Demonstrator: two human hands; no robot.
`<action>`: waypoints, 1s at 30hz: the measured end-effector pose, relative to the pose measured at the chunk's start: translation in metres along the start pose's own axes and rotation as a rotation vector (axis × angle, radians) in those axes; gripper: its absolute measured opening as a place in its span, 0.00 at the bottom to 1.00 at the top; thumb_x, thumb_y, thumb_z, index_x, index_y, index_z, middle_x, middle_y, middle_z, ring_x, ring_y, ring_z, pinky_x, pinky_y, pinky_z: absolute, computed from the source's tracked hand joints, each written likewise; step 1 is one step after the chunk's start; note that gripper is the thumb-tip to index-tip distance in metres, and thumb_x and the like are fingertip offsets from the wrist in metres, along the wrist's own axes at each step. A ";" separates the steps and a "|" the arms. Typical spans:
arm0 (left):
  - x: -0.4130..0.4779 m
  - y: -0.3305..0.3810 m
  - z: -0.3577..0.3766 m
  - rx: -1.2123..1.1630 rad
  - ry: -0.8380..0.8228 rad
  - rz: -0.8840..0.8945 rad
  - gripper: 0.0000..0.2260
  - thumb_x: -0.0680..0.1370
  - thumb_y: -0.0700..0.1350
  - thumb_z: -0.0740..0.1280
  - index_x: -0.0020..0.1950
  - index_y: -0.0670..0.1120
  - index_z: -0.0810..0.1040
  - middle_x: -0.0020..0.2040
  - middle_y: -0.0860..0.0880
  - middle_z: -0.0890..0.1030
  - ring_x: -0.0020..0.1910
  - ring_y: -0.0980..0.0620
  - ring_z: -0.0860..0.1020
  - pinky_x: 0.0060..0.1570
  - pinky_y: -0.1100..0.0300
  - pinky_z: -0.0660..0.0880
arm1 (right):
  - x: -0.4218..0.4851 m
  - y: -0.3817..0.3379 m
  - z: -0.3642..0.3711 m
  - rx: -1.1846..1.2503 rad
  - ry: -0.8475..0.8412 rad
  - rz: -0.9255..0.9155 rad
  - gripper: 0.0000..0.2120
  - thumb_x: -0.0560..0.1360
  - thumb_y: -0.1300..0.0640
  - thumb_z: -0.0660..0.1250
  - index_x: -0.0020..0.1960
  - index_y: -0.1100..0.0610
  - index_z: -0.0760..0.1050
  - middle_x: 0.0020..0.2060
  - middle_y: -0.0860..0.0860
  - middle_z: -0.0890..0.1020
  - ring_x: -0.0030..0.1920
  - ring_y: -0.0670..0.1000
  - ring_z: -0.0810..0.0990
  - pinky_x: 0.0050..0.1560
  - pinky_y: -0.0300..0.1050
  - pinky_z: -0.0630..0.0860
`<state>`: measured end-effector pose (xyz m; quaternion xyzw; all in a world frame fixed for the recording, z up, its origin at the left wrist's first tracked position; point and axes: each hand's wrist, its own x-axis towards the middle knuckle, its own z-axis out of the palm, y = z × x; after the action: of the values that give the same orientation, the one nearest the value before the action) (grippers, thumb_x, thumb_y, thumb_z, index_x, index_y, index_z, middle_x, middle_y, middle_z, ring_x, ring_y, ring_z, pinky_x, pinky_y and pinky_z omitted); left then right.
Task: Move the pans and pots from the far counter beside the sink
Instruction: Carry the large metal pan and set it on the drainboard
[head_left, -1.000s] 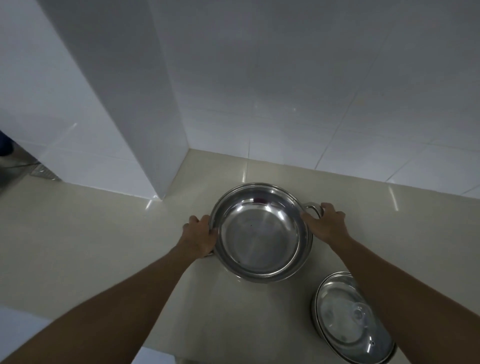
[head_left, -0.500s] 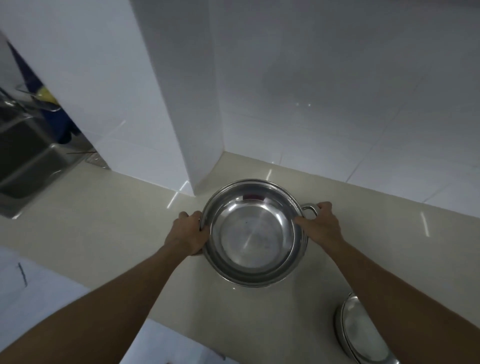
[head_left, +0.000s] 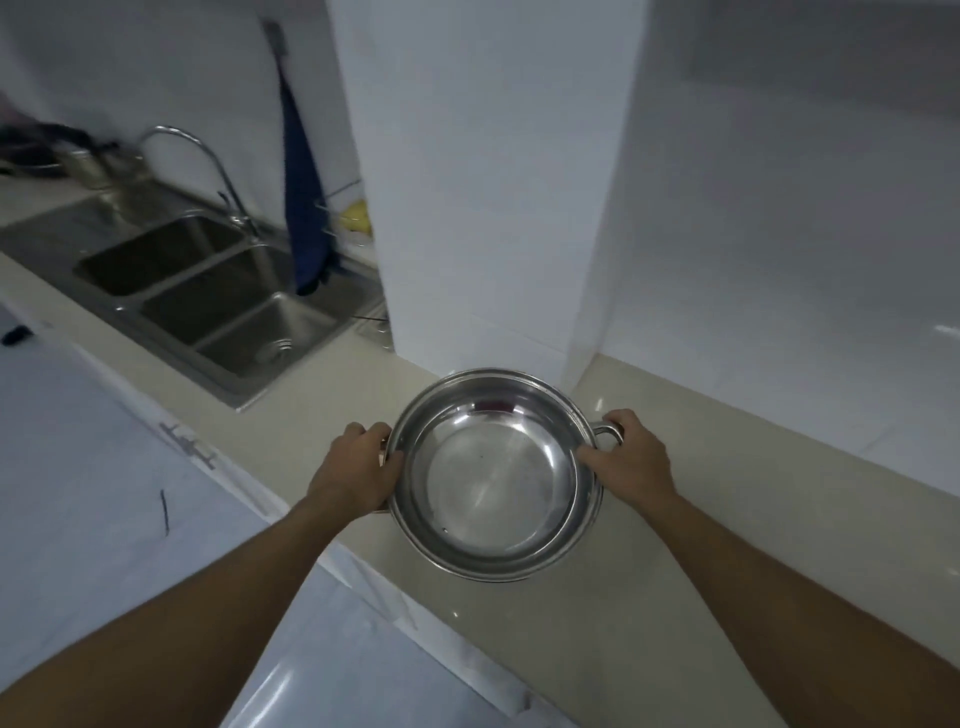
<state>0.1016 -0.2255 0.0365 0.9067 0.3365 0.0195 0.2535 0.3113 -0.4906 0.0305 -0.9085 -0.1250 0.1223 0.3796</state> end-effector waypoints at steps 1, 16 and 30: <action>-0.001 -0.018 -0.013 -0.010 0.019 -0.010 0.13 0.79 0.51 0.64 0.59 0.46 0.77 0.55 0.42 0.75 0.54 0.41 0.76 0.56 0.44 0.76 | -0.002 -0.017 0.014 -0.002 -0.007 -0.022 0.28 0.59 0.42 0.71 0.58 0.46 0.74 0.46 0.51 0.81 0.45 0.52 0.80 0.47 0.45 0.74; -0.041 -0.228 -0.157 -0.009 0.299 -0.252 0.15 0.80 0.51 0.62 0.63 0.46 0.76 0.58 0.43 0.77 0.57 0.42 0.76 0.57 0.47 0.75 | -0.029 -0.230 0.217 -0.132 -0.202 -0.485 0.18 0.70 0.53 0.68 0.59 0.43 0.79 0.55 0.50 0.70 0.56 0.55 0.74 0.54 0.51 0.76; 0.021 -0.388 -0.257 0.003 0.393 -0.500 0.16 0.80 0.53 0.62 0.65 0.48 0.75 0.59 0.44 0.76 0.58 0.45 0.75 0.57 0.49 0.76 | 0.020 -0.415 0.402 -0.200 -0.356 -0.706 0.14 0.71 0.56 0.65 0.54 0.45 0.80 0.52 0.51 0.72 0.55 0.57 0.74 0.55 0.51 0.75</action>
<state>-0.1681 0.1525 0.0746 0.7750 0.5916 0.1309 0.1794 0.1470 0.0636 0.0525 -0.8070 -0.5040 0.1270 0.2804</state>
